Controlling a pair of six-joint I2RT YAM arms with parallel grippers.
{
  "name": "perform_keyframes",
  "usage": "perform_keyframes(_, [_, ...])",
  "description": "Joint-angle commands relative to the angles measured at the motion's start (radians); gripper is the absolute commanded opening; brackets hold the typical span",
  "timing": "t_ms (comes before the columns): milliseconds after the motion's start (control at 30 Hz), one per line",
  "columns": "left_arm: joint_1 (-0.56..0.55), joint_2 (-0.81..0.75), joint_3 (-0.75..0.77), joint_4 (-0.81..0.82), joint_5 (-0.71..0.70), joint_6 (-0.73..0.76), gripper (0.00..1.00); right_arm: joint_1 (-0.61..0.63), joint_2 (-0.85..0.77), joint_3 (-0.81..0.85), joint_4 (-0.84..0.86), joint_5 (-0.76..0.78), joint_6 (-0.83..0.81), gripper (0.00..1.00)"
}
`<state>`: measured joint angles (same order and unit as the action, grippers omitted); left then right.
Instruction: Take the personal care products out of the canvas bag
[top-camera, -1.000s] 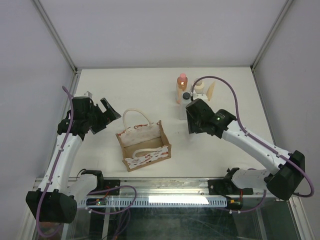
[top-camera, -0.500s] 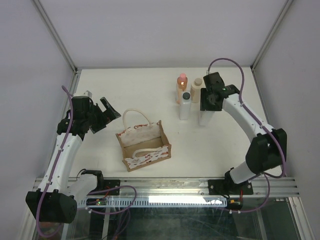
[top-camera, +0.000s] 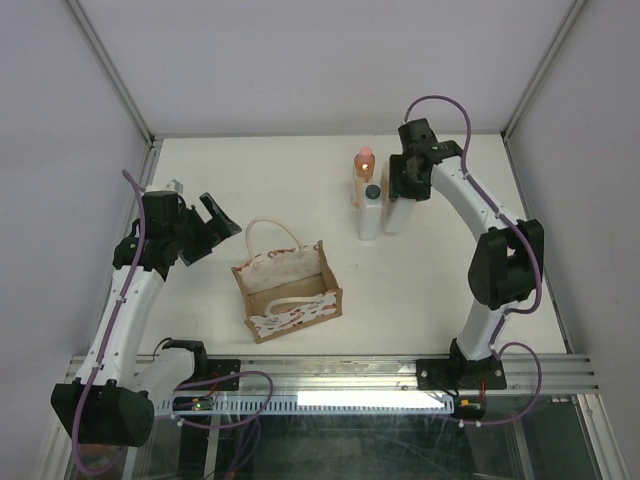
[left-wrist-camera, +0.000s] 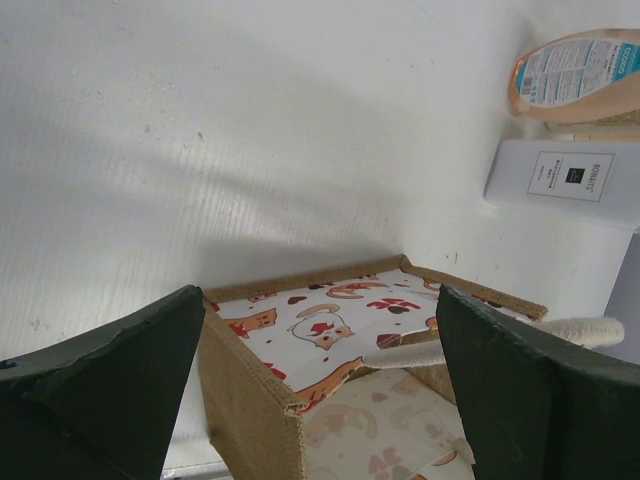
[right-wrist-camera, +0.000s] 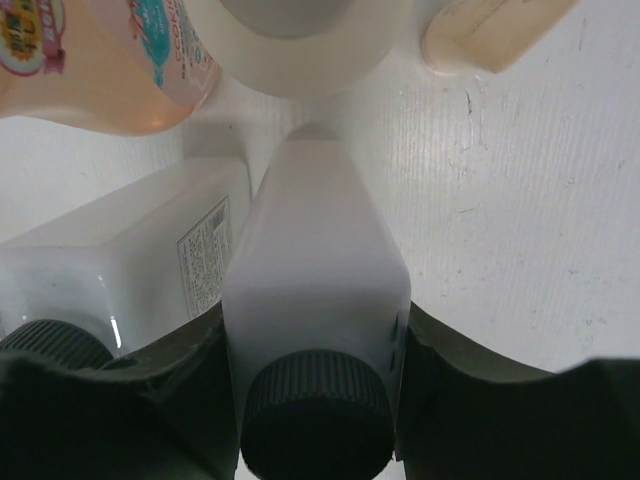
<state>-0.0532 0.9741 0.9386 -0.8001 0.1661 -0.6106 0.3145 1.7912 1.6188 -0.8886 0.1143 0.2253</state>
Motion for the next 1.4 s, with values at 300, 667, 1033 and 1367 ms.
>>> perform_keyframes(300, [-0.007,-0.030,0.027,0.035,0.004,-0.011,0.99,0.011,0.002,0.076,-0.009,-0.035,-0.009,0.00])
perform_keyframes(667, [-0.007,-0.050,0.022,0.033,0.002,-0.012,0.99,0.014,0.024,0.050,-0.015,-0.034,-0.025,0.42])
perform_keyframes(1033, [-0.008,-0.068,0.024,0.022,0.009,-0.017,0.99,0.014,-0.032,0.107,-0.066,-0.011,-0.045,0.71])
perform_keyframes(1367, [-0.008,-0.099,0.013,0.019,0.012,-0.029,0.99,0.014,-0.349,-0.167,-0.012,0.024,-0.055,0.73])
